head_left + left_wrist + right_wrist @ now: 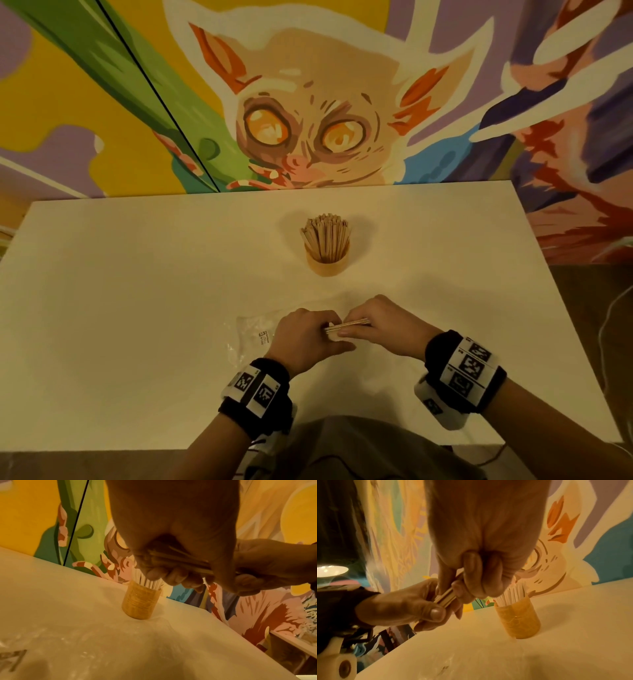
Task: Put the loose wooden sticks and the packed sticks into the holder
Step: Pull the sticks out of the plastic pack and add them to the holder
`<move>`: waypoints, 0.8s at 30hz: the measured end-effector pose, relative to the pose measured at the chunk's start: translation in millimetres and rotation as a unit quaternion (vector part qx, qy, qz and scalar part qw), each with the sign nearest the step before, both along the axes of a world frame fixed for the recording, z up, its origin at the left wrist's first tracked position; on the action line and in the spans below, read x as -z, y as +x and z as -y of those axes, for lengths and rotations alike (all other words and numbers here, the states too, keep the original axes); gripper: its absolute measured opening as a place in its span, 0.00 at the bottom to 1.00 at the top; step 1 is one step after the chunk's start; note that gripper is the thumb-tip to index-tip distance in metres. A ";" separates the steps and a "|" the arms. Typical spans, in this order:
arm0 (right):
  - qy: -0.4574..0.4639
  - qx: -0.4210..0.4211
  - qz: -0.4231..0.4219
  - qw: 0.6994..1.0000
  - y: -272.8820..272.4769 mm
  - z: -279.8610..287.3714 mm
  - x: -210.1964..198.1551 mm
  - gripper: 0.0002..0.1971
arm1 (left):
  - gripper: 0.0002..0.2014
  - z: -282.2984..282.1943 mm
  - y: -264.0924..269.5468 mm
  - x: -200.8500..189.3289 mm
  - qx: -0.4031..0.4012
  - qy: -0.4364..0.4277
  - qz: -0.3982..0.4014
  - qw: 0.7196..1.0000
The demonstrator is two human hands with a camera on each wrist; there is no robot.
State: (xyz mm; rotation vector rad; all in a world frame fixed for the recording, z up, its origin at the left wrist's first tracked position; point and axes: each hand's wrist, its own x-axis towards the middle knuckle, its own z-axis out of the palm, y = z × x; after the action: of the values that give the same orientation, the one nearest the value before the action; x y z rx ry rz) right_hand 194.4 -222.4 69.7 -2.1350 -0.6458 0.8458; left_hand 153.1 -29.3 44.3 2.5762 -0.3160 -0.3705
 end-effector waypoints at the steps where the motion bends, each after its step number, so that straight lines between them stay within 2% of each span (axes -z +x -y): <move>1: 0.010 0.012 -0.013 1.000 0.1 1.9 0.0 0.16 | 0.21 -4.0 -1.4 -0.7 -0.006 0.007 0.006 1.000; 3: 0.029 0.034 -0.047 0.998 0.1 4.1 0.5 0.15 | 0.21 -11.1 -4.9 -0.9 -0.010 -0.004 0.001 1.000; 7: 0.035 0.057 -0.096 0.993 -4.2 2.1 1.0 0.19 | 0.16 -12.5 -12.2 1.5 -0.006 -0.077 -0.030 0.997; 11: 0.057 0.104 -0.100 0.988 -4.8 2.4 -3.1 0.20 | 0.09 -5.6 -13.2 0.2 -0.015 -0.146 -0.015 0.989; 13: 0.084 0.169 -0.080 0.979 -4.1 -0.5 -5.7 0.19 | 0.08 0.2 -12.6 -1.2 -0.024 -0.153 -0.005 0.988; 17: 0.171 0.339 -0.067 0.923 1.4 -10.2 -6.4 0.18 | 0.14 11.0 -8.8 1.3 -0.049 -0.134 -0.017 0.990; 21: 0.279 0.419 -0.107 0.857 8.7 -23.8 -2.3 0.17 | 0.16 12.9 0.9 3.8 -0.107 -0.182 -0.041 0.977; 24: 0.270 0.434 -0.107 0.853 13.6 -36.2 1.7 0.16 | 0.11 15.7 7.0 2.9 -0.116 -0.204 -0.052 0.971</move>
State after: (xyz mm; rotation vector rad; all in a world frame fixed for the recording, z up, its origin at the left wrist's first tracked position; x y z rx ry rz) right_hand 208.0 -186.3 67.9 -1.5181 0.2152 0.3158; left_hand 160.2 -45.0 41.4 2.1508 -0.0442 -0.3147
